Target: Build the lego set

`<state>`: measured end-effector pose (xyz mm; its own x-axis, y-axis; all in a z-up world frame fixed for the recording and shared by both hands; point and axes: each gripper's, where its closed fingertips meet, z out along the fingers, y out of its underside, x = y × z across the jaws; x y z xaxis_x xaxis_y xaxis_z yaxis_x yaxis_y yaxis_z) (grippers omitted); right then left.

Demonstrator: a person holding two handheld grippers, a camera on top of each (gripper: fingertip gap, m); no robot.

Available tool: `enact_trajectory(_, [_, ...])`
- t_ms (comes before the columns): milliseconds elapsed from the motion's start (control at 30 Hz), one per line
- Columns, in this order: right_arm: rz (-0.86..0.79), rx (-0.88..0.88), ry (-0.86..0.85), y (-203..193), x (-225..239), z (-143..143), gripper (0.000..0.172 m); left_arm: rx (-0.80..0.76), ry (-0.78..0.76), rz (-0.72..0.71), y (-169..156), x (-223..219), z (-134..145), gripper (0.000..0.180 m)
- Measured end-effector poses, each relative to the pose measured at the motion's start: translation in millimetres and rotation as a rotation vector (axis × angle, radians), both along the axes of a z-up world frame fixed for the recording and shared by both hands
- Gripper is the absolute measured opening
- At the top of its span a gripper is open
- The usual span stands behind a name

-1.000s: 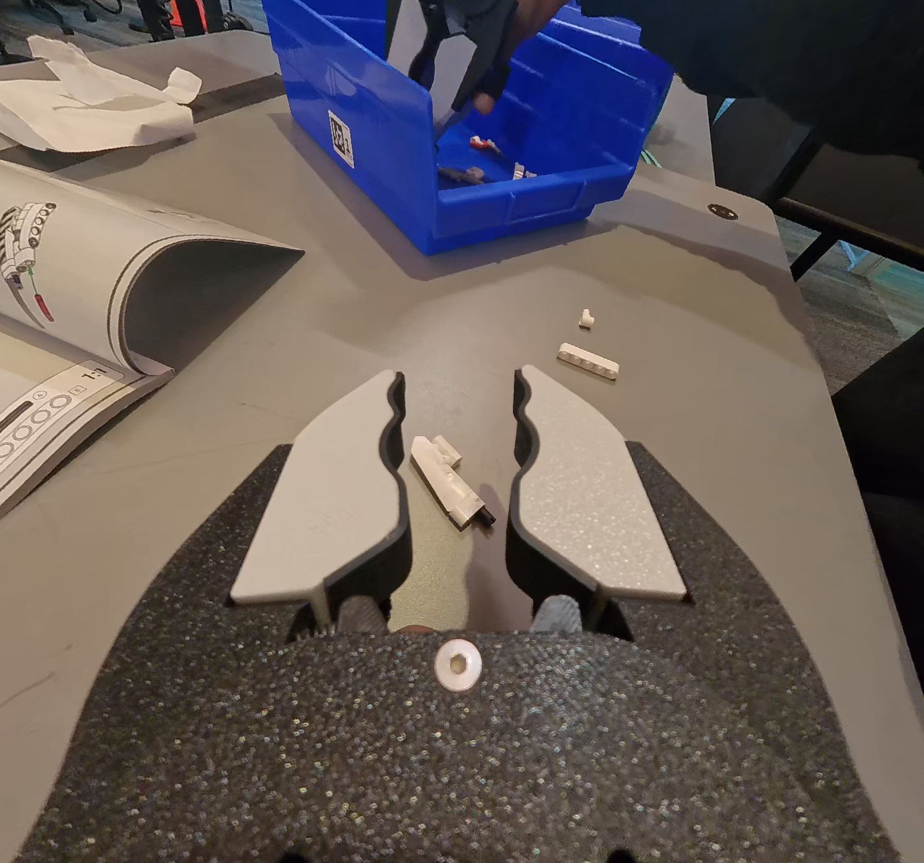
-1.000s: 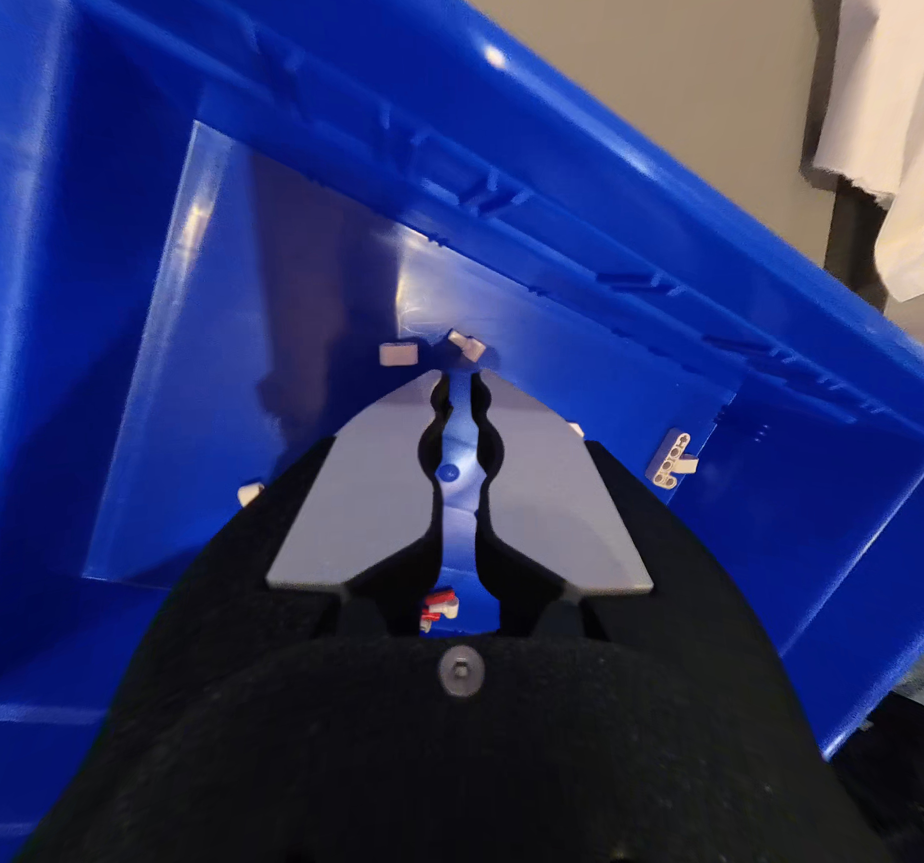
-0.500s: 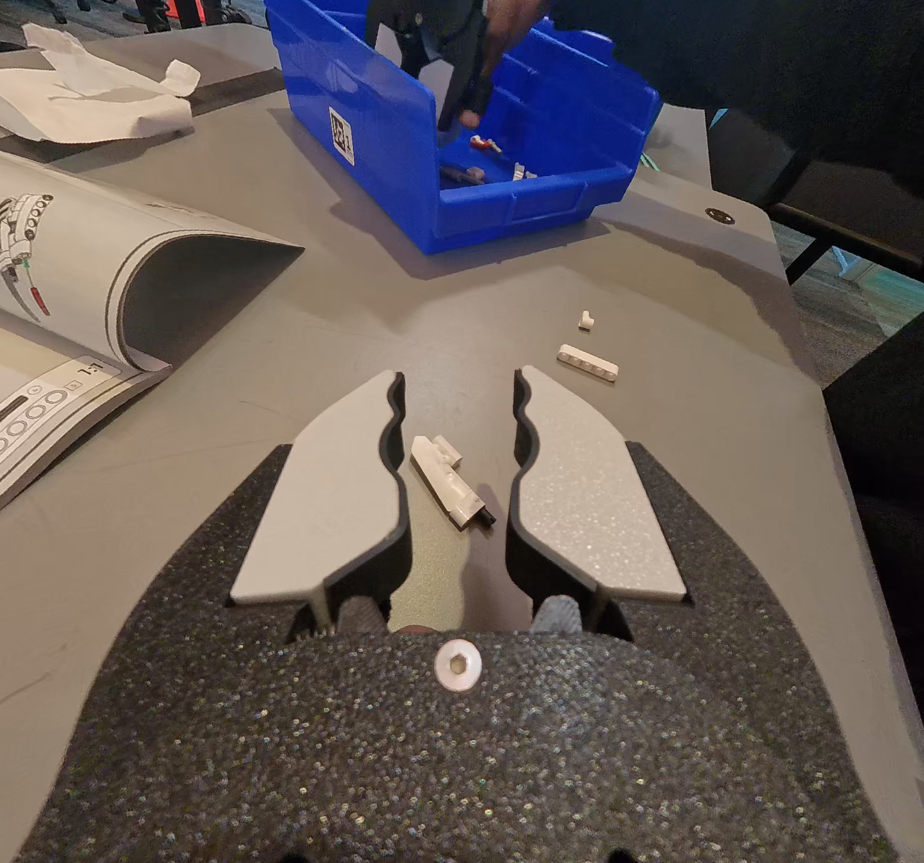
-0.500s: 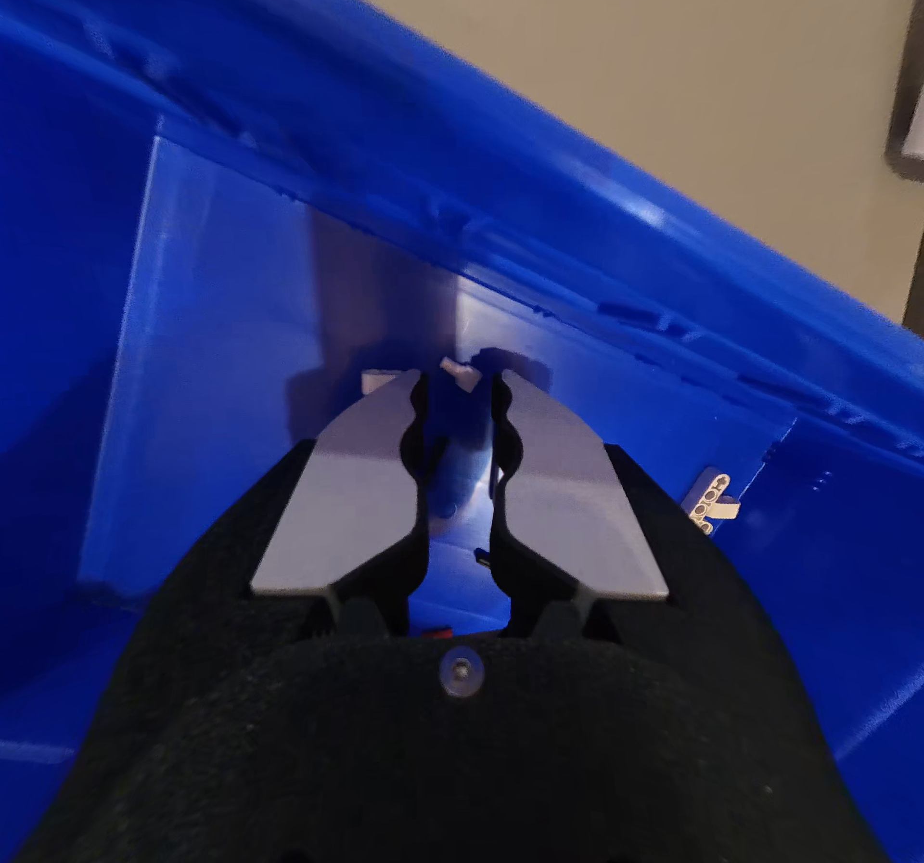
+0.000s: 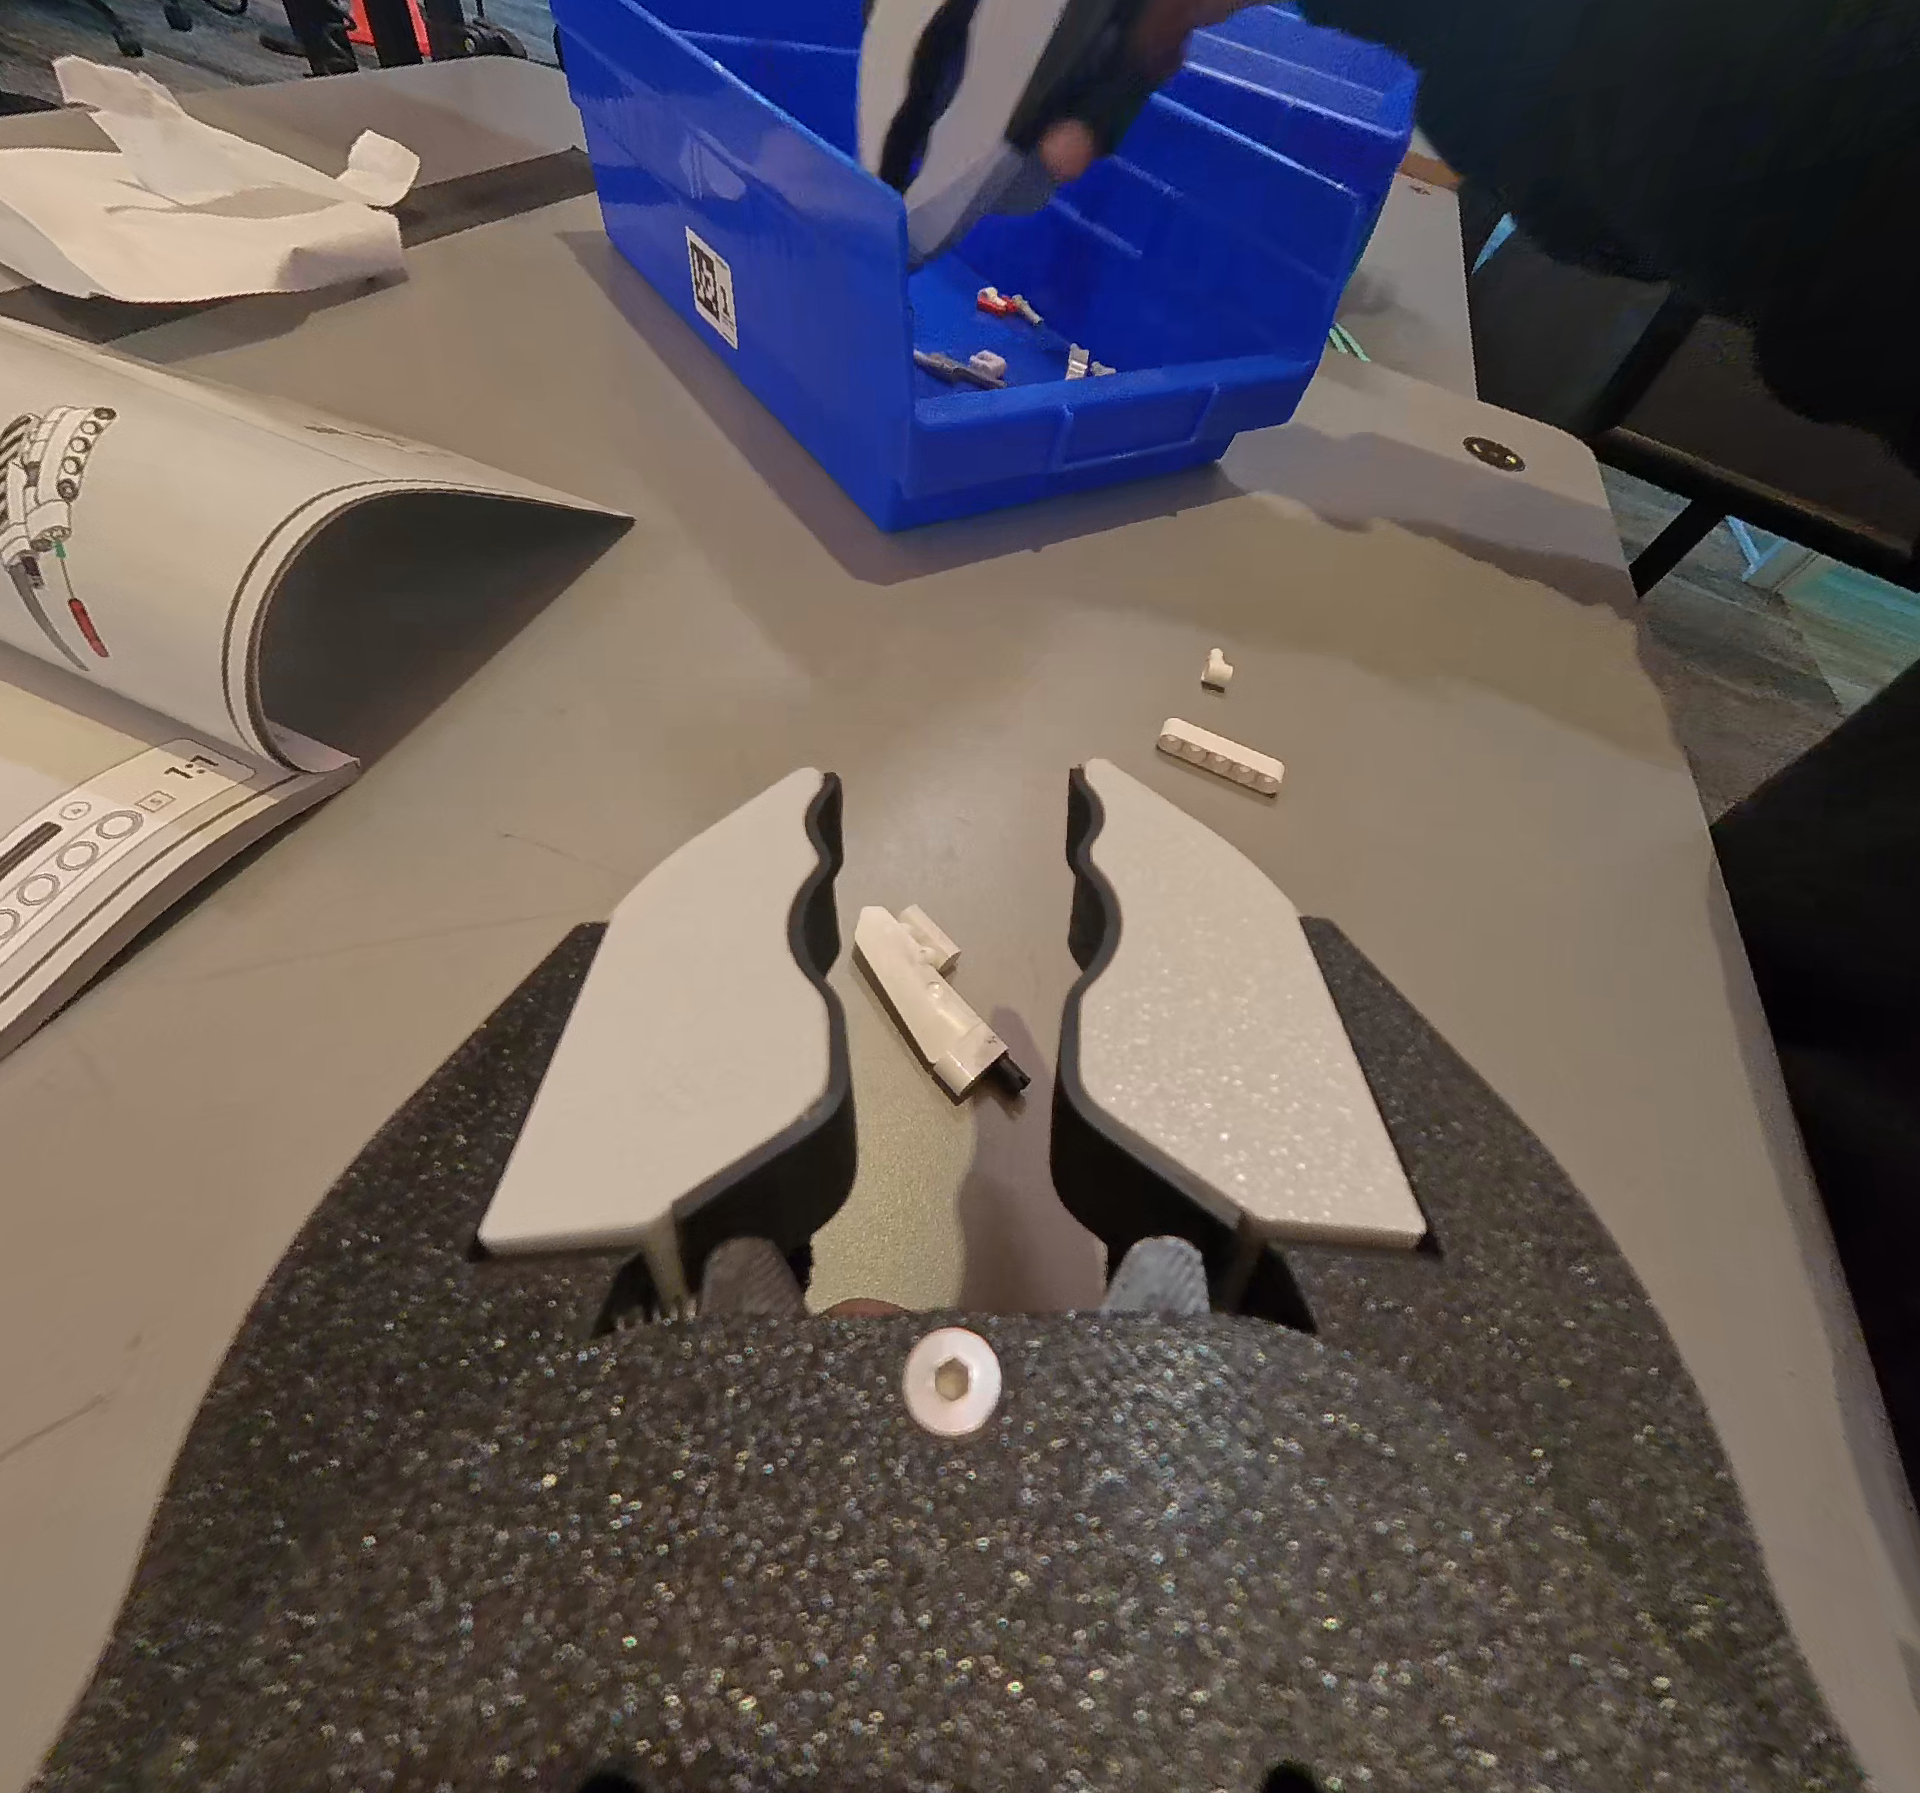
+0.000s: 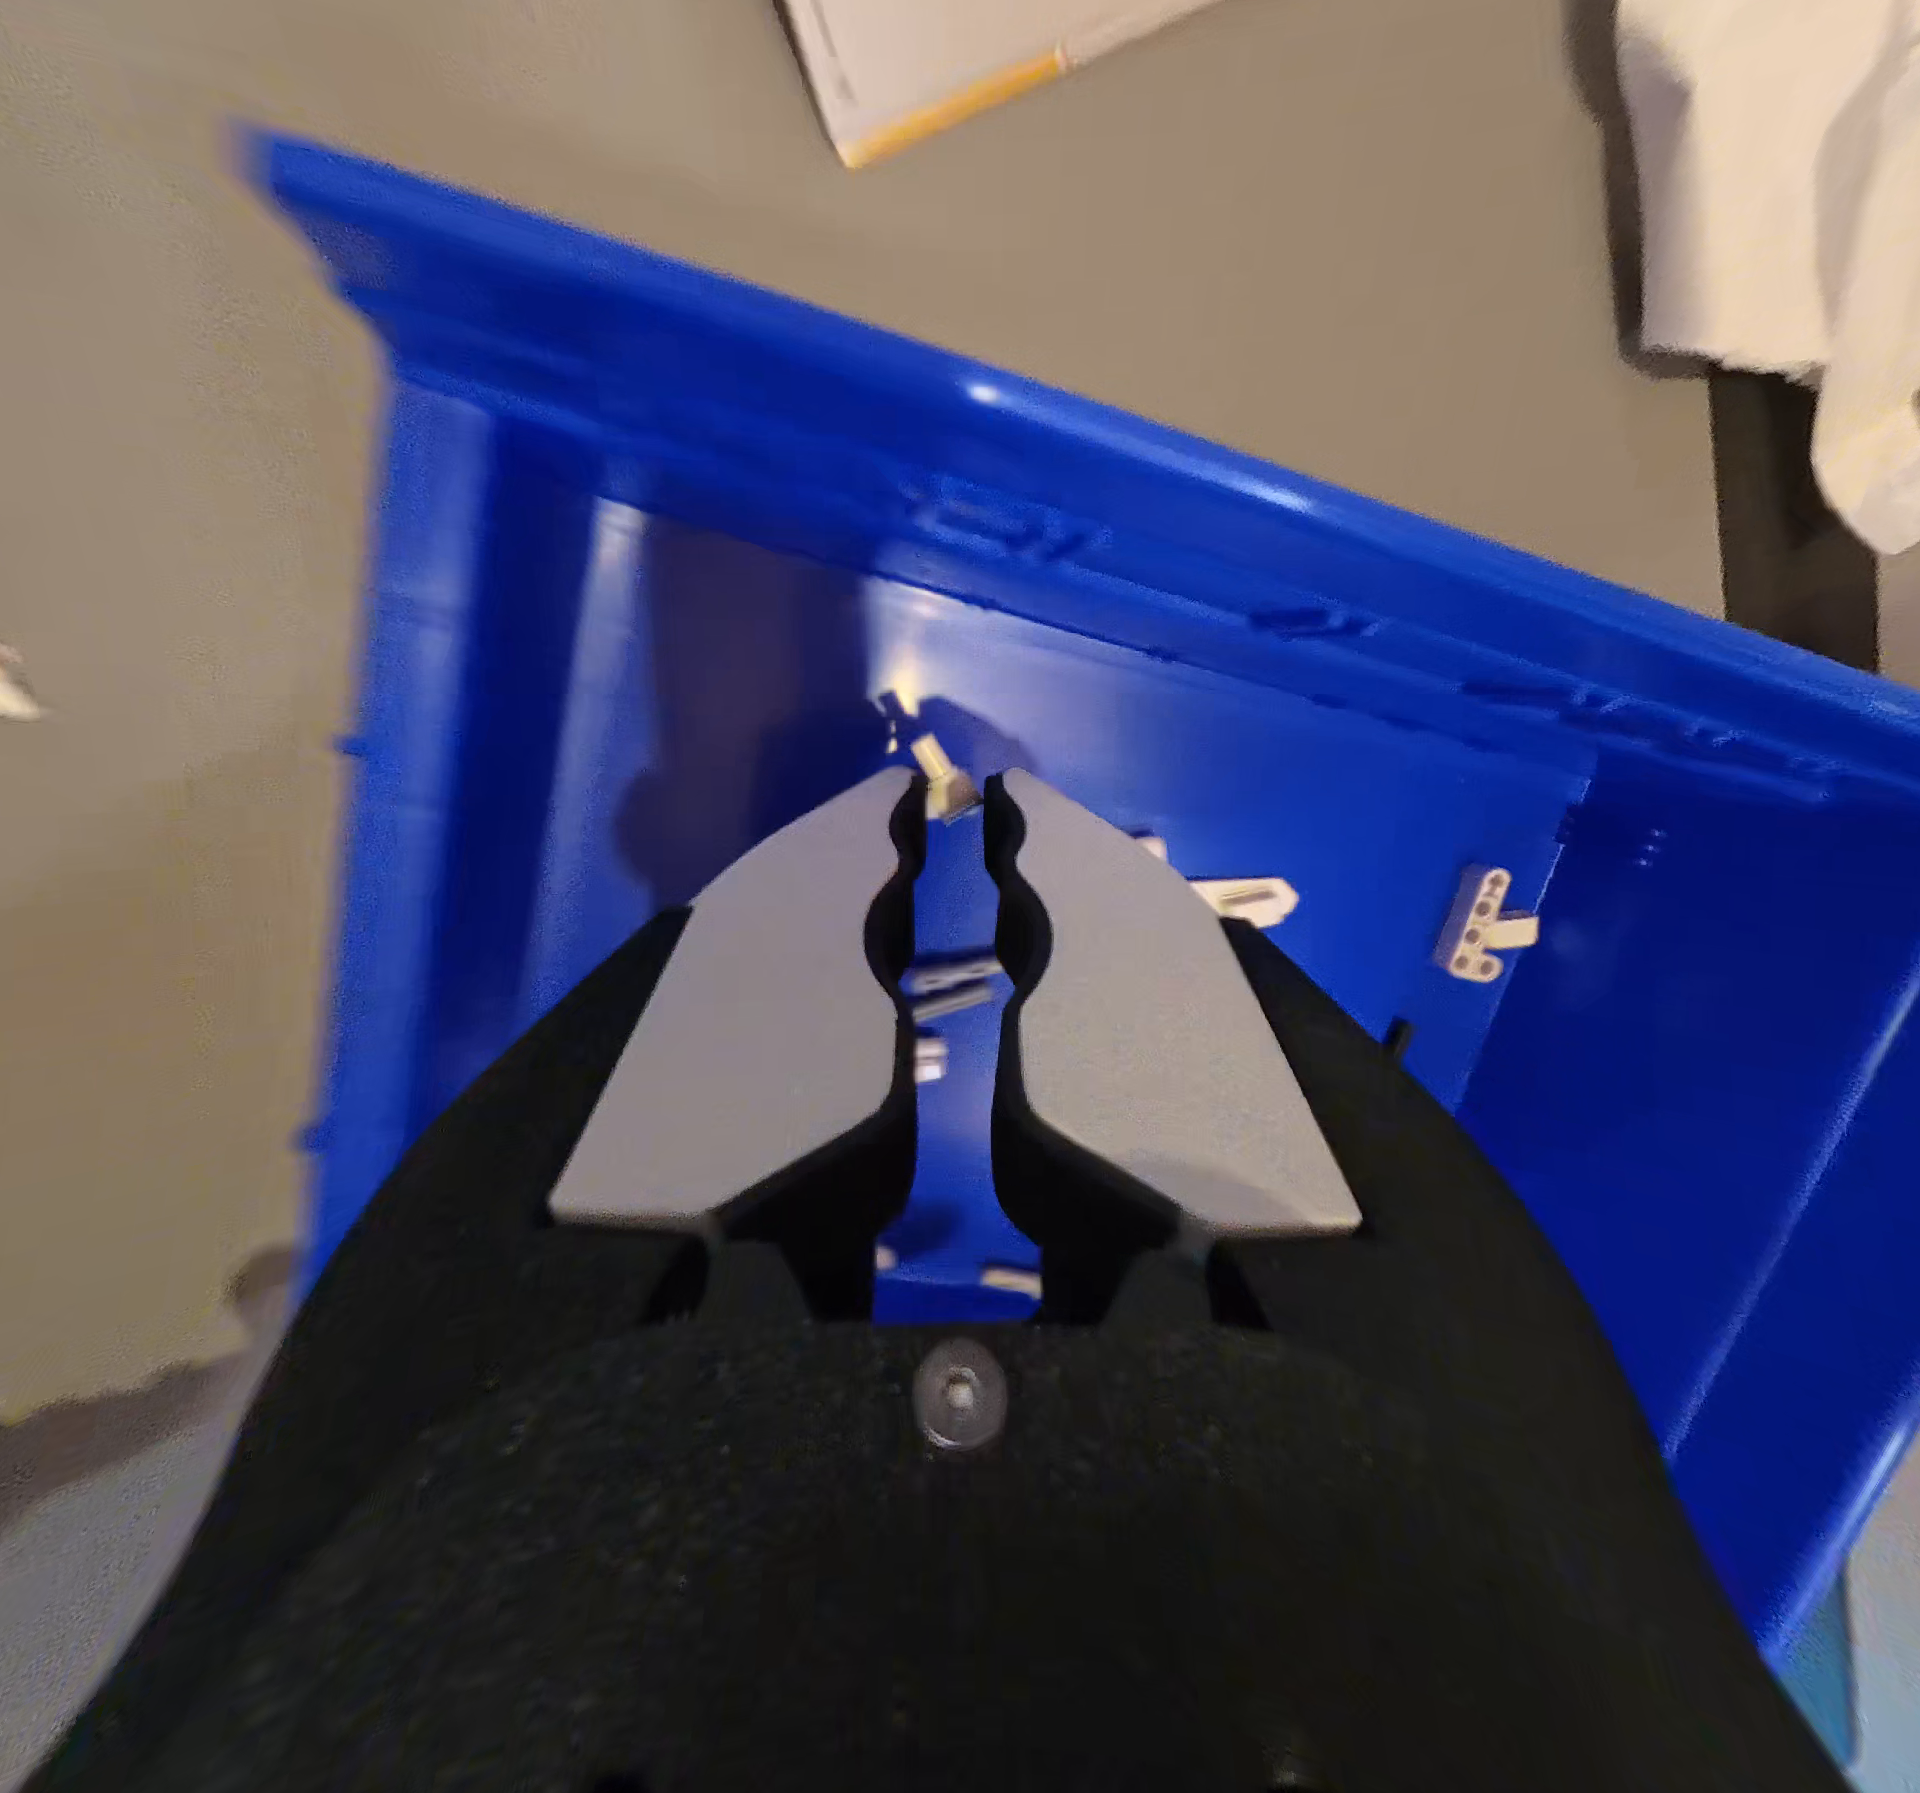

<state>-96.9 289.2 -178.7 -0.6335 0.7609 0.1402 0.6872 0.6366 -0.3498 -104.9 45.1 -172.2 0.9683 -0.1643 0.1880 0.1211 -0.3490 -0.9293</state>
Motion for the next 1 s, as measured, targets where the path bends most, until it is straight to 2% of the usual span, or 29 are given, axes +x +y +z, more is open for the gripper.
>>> enact_trajectory(133, [0.020,-0.092,0.054,-70.3,33.4,23.5,0.010,-0.003,-0.007,0.000,0.2,-0.4,-0.2,0.042])
enact_trajectory(200, [0.059,-0.090,0.039,-102.3,49.2,18.3,0.010,-0.003,-0.005,0.000,0.2,-0.3,-0.4,0.042])
enact_trajectory(300, [0.080,-0.033,-0.006,-129.6,63.5,-1.8,0.010,-0.004,0.003,0.000,0.2,0.2,-0.6,0.042])
enact_trajectory(433, [0.062,0.012,-0.052,-142.1,68.7,-27.9,0.010,-0.005,0.014,0.001,0.3,0.6,-0.9,0.042])
enact_trajectory(667, [0.032,0.051,-0.097,-135.7,68.3,-54.2,0.010,-0.002,0.018,-0.001,-0.1,1.1,-0.6,0.042])
enact_trajectory(900, [0.018,0.021,-0.071,-134.5,67.0,-55.0,0.012,-0.003,0.012,-0.002,0.0,1.0,-0.6,0.042])
enact_trajectory(1000, [0.016,-0.028,-0.042,-138.5,67.2,-43.0,0.019,-0.003,0.010,-0.002,-0.1,0.9,-0.4,0.042])
